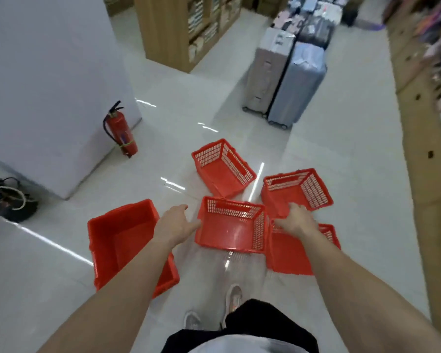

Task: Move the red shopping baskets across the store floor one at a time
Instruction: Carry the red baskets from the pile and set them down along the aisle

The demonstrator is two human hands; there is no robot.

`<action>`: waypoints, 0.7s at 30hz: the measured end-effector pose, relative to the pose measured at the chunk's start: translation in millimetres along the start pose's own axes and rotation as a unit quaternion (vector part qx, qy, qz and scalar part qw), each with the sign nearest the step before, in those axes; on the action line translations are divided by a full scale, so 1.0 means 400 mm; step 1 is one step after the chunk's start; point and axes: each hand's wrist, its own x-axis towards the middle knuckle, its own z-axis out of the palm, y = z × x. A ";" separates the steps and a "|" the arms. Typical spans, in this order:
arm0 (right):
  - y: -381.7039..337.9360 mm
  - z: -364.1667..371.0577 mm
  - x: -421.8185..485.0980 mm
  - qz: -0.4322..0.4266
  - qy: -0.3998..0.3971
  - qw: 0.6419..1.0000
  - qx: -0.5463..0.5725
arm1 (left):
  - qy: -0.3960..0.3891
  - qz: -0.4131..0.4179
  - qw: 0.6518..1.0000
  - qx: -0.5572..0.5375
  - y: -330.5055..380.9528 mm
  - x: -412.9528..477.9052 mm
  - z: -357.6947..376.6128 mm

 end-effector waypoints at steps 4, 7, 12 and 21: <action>0.277 -0.057 -0.087 0.076 0.042 0.994 0.064 | -0.024 0.104 0.994 0.021 0.209 -0.047 0.084; 0.474 -0.076 -0.147 0.135 0.065 0.984 0.100 | -0.074 0.158 0.984 0.045 0.365 -0.089 0.173; 0.808 -0.072 -0.210 0.201 0.078 0.964 0.152 | -0.087 0.203 0.973 0.066 0.598 -0.186 0.367; 1.237 -0.122 -0.208 0.206 0.050 0.964 0.160 | -0.076 0.187 0.976 0.078 0.863 -0.345 0.698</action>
